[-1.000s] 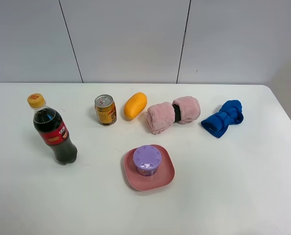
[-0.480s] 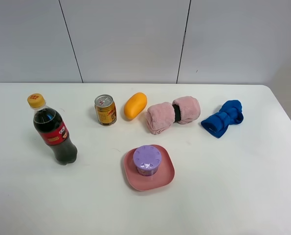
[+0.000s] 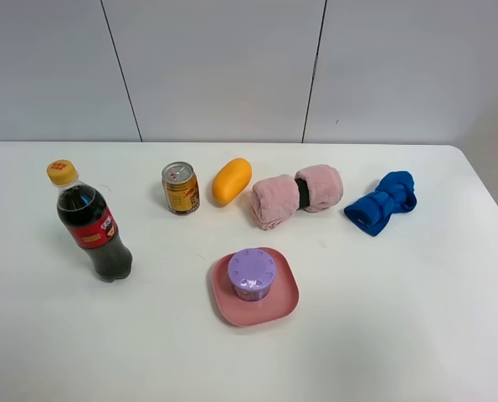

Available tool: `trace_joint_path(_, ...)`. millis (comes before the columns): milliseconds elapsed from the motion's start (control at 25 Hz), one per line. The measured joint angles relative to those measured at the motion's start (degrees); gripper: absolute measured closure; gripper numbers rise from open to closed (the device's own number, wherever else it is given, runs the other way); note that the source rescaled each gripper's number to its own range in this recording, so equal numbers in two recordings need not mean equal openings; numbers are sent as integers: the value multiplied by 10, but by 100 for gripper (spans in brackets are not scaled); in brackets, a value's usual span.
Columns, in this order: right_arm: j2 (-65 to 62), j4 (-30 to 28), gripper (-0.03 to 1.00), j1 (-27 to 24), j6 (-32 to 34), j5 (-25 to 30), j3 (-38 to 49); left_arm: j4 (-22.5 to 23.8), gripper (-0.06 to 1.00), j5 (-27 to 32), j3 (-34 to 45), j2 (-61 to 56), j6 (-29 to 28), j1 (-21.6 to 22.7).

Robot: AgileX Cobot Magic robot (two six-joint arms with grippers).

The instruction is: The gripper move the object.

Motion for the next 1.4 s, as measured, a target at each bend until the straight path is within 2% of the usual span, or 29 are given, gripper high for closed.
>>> trace_joint_path(280,-96,25,39,-59,48,-36,154,0,-6,0,0,0,0,0)
trace_joint_path(440,-136,64,39,-62,72,-55,212,0,-6,0,0,0,0,0)
trace_joint_path(720,-137,98,39,-62,77,-68,275,0,-6,0,0,0,0,0)
trace_joint_path(1400,-137,100,39,-62,57,-88,288,0,-6,0,0,0,0,0)
